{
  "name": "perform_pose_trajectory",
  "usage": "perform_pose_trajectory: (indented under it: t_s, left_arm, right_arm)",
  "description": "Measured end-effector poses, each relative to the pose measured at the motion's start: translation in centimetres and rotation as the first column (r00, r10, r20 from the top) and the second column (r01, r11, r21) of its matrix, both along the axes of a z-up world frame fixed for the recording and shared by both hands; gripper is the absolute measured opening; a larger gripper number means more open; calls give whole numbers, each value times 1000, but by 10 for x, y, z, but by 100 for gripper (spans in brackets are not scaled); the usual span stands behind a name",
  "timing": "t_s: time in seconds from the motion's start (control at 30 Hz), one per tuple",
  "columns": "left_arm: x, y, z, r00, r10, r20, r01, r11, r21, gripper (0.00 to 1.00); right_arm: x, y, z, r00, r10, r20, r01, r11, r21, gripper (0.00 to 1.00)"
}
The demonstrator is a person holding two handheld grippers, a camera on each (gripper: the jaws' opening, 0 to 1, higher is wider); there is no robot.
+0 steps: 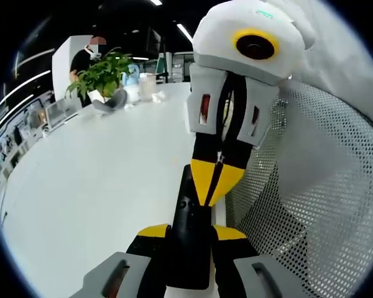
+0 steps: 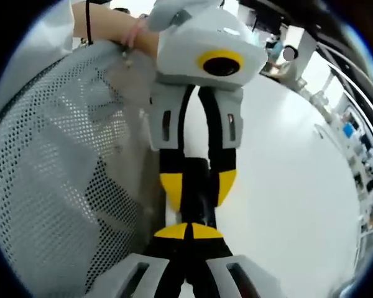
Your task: Press the specified remote control buttons in sequence, fully releasing each button before pressing the next.
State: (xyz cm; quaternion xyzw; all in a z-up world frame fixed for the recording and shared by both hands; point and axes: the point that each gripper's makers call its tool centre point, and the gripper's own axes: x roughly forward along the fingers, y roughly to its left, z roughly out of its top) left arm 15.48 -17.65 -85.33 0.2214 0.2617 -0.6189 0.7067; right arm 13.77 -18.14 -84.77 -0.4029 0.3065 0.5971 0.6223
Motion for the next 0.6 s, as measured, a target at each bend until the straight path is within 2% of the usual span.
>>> perform_pose_trajectory:
  t_s: [0.37, 0.6]
  left_arm:
    - [0, 0, 0, 1000, -2, 1, 2, 1000, 1, 26]
    - [-1, 0, 1, 1000, -4, 1, 4, 1000, 2, 26]
  right_arm:
    - [0, 0, -1, 999, 36, 34, -35, 999, -29, 0]
    - [0, 0, 0, 1000, 25, -4, -25, 999, -26, 0]
